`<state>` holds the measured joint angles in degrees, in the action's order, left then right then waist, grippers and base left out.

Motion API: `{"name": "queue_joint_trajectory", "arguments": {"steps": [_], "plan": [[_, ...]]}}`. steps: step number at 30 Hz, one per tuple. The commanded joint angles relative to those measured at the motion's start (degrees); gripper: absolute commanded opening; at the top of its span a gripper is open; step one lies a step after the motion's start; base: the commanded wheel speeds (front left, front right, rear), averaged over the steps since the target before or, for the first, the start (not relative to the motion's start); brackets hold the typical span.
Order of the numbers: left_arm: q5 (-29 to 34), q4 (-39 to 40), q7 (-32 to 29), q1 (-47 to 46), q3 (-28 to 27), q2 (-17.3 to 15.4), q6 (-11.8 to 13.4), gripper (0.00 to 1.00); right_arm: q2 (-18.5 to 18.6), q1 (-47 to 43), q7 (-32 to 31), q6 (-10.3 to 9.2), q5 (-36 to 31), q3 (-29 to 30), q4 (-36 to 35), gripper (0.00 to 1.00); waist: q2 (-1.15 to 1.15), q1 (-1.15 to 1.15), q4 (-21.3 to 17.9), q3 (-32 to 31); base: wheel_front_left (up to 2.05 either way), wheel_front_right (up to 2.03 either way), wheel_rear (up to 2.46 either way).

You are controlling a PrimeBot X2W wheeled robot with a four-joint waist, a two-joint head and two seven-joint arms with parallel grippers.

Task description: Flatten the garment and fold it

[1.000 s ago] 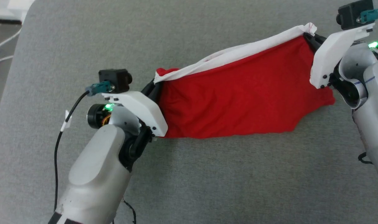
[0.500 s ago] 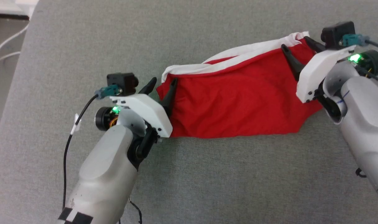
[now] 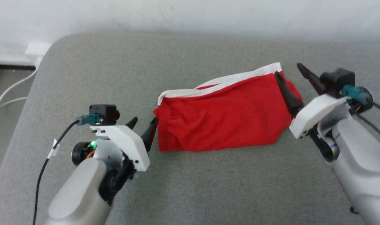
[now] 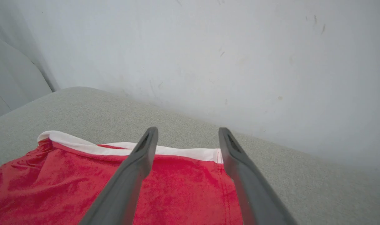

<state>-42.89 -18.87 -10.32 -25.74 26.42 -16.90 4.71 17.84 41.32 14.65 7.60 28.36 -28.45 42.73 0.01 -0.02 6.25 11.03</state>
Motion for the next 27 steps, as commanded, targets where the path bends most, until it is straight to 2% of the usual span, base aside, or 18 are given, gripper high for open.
{"name": "queue_joint_trajectory", "arguments": {"steps": [1,4,9,15,19,22,27], "plan": [[-0.9,2.0,-2.9,1.6,0.1,-1.5,0.8,1.00,-0.5,-2.9,0.3,-0.11,-1.2,1.5,-2.6,1.00,-0.01,0.02,-3.1,-3.5,0.00,0.00,0.00],[-2.6,5.6,-7.9,3.1,-0.2,-3.5,1.8,1.00,-1.2,-7.9,0.3,-0.11,-3.5,4.2,-7.7,1.00,-0.01,0.02,-4.8,-4.0,0.00,0.00,0.00],[-4.2,8.8,-14.8,3.8,0.3,-5.8,3.4,1.00,-2.2,-15.8,-3.6,-0.11,-7.4,9.1,-16.6,1.00,-0.01,0.02,-7.4,-4.0,0.00,0.00,0.00],[-4.2,6.3,-20.1,2.7,1.5,-7.2,4.9,1.00,-4.3,-23.2,-9.5,-0.11,-11.3,14.0,-28.0,1.00,-0.01,0.02,-10.1,-2.7,0.00,0.00,0.00],[-3.8,1.7,-22.3,1.1,2.8,-6.6,5.3,1.00,-5.5,-25.7,-12.4,-0.11,-12.6,15.6,-33.5,1.00,-0.01,0.02,-11.2,-1.5,0.00,0.00,0.00],[-4.0,-2.4,-23.4,-0.5,3.8,-5.0,4.9,1.00,-6.1,-26.7,-13.9,-0.11,-13.1,16.4,-36.1,1.00,-0.01,0.02,-11.7,-0.7,0.00,0.00,0.00],[-3.7,-9.0,-24.9,-2.9,6.6,-2.1,2.9,1.00,-6.6,-27.4,-15.5,-0.11,-13.0,17.3,-38.5,1.00,-0.01,0.02,-12.0,0.2,0.00,0.00,0.00]]}}
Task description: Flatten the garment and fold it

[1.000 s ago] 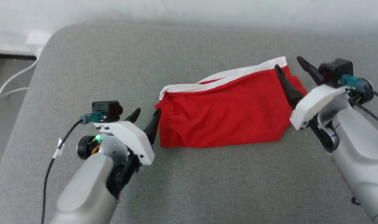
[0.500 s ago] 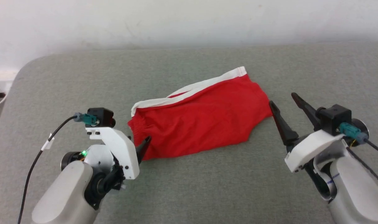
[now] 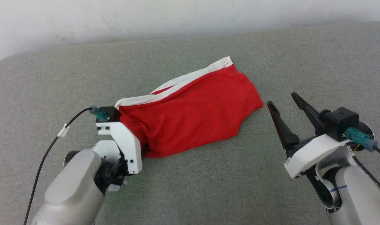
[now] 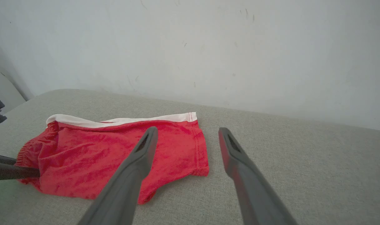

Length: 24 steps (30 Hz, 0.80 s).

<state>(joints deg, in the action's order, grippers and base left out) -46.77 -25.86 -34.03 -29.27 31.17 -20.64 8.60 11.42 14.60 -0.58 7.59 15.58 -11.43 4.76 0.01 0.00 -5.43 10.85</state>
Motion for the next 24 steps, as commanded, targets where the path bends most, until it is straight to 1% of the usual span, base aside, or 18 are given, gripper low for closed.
{"name": "queue_joint_trajectory", "arguments": {"steps": [1,2,3,5,8,12,17,20,24], "plan": [[0.3,-3.1,-2.1,0.4,2.7,2.0,-1.6,1.00,-0.2,-0.8,-0.7,-0.10,-0.1,0.4,-0.7,1.00,-0.01,0.00,-0.4,0.5,0.00,0.00,0.00],[0.2,-4.1,-3.0,0.3,3.5,2.5,-2.2,0.82,-0.1,-0.9,-1.2,-0.10,0.3,0.5,-0.8,1.00,-0.01,0.00,-0.4,0.5,0.00,0.00,0.00],[0.0,-4.8,-3.5,0.2,3.8,2.9,-2.8,0.45,0.0,-0.8,-1.7,-0.10,0.7,0.7,-1.0,1.00,-0.01,0.00,-0.4,0.5,0.00,0.00,0.00],[-0.5,-5.7,-3.5,0.0,4.0,3.5,-3.7,0.00,0.6,-0.4,-2.7,-0.10,1.4,1.4,-1.0,1.00,-0.01,0.00,-0.4,0.5,0.00,0.00,0.00],[-1.1,-6.4,-2.2,-0.1,3.6,3.9,-4.6,0.00,0.7,0.9,-4.4,-0.10,3.0,2.8,0.2,1.00,-0.01,0.00,-0.3,0.4,0.00,0.00,0.00],[-1.3,-5.5,1.1,0.1,2.3,3.5,-5.3,0.00,1.2,4.2,-9.2,-0.10,6.0,3.4,5.4,1.00,-0.01,0.00,0.5,0.1,0.00,0.00,0.00],[-0.8,-0.4,5.5,0.7,1.0,2.5,-5.3,0.00,1.8,10.9,-17.0,-0.10,11.6,3.5,15.8,1.00,-0.01,0.00,2.9,0.9,0.00,0.00,0.00],[0.0,3.8,7.2,0.6,0.9,2.3,-5.2,0.00,2.2,15.9,-21.2,-0.10,14.6,2.1,22.5,1.00,-0.01,0.00,5.1,2.0,0.00,0.00,0.00],[1.3,8.9,8.0,0.0,1.6,2.0,-5.1,0.00,2.5,22.6,-25.2,-0.10,16.5,-0.8,30.4,1.00,-0.01,0.00,7.5,4.1,0.00,0.00,0.00]]}}
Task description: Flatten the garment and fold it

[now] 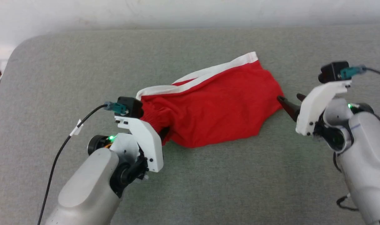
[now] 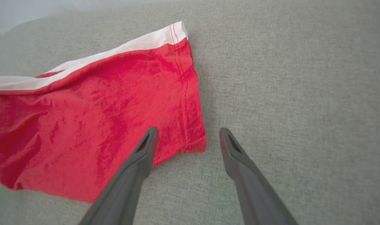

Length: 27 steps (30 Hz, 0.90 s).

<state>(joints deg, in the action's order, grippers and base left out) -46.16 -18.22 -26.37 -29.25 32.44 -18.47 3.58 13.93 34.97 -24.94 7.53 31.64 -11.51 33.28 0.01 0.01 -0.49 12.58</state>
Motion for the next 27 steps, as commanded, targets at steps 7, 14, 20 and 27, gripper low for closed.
{"name": "queue_joint_trajectory", "arguments": {"steps": [7,14,20,27], "plan": [[2.1,7.1,0.6,-0.8,1.2,-0.5,0.1,0.00,-0.4,10.6,-2.1,-0.04,1.4,-4.0,12.0,1.00,-0.01,-0.01,4.9,5.2,0.00,0.00,0.00],[2.4,9.8,0.6,-0.7,1.7,-0.7,0.3,0.00,-0.5,14.9,-4.2,-0.04,3.8,-8.5,20.7,1.00,-0.01,-0.01,6.2,6.8,0.00,0.00,0.00],[2.1,10.2,0.6,0.1,1.9,-1.0,0.2,0.00,-1.3,14.5,-11.9,-0.04,8.6,-11.4,25.5,0.00,-0.01,-0.01,6.4,6.9,0.00,0.00,0.00],[1.8,9.8,1.7,1.0,1.5,-1.8,0.0,0.00,0.9,15.4,-8.7,-0.04,10.7,-15.8,21.0,0.00,-0.01,-0.01,5.6,4.3,0.00,0.00,0.00]]}}
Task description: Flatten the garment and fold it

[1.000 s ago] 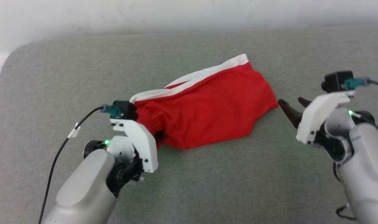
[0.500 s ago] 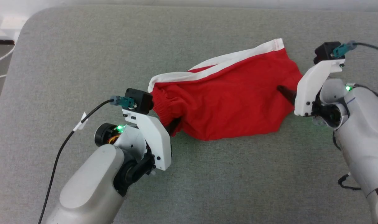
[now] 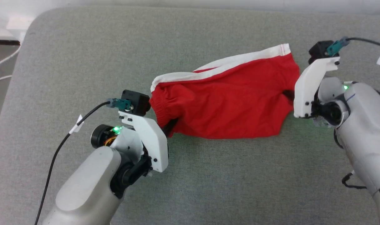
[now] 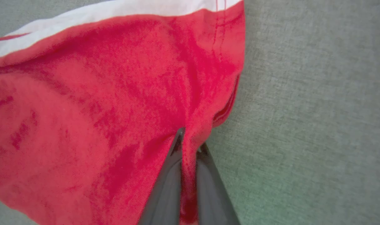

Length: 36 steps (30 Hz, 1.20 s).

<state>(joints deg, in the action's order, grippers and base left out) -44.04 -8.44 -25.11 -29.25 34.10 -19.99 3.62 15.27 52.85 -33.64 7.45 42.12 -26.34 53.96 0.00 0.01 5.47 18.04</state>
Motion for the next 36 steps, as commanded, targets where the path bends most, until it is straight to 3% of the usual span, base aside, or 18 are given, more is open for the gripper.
{"name": "queue_joint_trajectory", "arguments": {"steps": [1,11,18,27,28,29,30,36], "plan": [[-0.5,0.1,0.6,1.2,-0.3,-0.6,-0.2,0.00,0.3,-2.4,1.1,0.03,0.3,-1.8,-0.8,0.00,0.00,-0.01,-0.5,-1.9,0.00,0.00,0.00],[-1.1,4.3,1.5,6.1,-2.0,-4.5,1.1,0.00,8.6,-9.2,6.9,0.03,4.0,-7.7,-16.1,0.00,0.00,-0.01,-3.2,-10.0,0.00,0.00,0.00],[-3.6,6.7,-0.8,14.5,-0.8,-5.7,3.5,0.00,12.5,-23.1,8.9,0.03,4.3,-5.1,-26.2,0.00,0.00,-0.01,-5.9,-13.2,0.00,0.00,0.00],[-7.5,1.6,-3.3,19.2,0.2,-4.1,4.6,0.02,8.2,-42.7,9.0,0.03,0.6,6.0,-32.0,0.00,0.00,-0.01,-6.9,-14.4,0.00,0.00,0.00],[-7.6,1.1,-3.3,19.2,0.2,-3.9,4.6,0.76,7.3,-44.3,9.1,0.03,-0.3,7.5,-32.8,0.33,0.00,-0.01,-7.0,-14.4,0.00,0.00,0.00],[-7.9,0.6,-3.3,19.3,0.1,-3.8,4.5,1.00,6.2,-45.6,9.5,0.03,-1.0,9.0,-33.7,0.81,0.00,-0.01,-7.2,-14.4,0.00,0.00,0.00],[-8.1,0.2,-3.3,19.4,0.2,-3.6,4.3,1.00,5.3,-46.8,10.1,0.03,-2.0,10.6,-34.6,1.00,0.00,-0.01,-7.4,-14.5,0.00,0.00,0.00],[-7.8,0.4,3.2,21.0,-2.9,-2.8,6.0,1.00,-0.4,-51.5,17.5,0.03,-10.9,19.0,-42.2,1.00,0.00,-0.01,-8.2,-15.1,0.00,0.00,0.00]]}}
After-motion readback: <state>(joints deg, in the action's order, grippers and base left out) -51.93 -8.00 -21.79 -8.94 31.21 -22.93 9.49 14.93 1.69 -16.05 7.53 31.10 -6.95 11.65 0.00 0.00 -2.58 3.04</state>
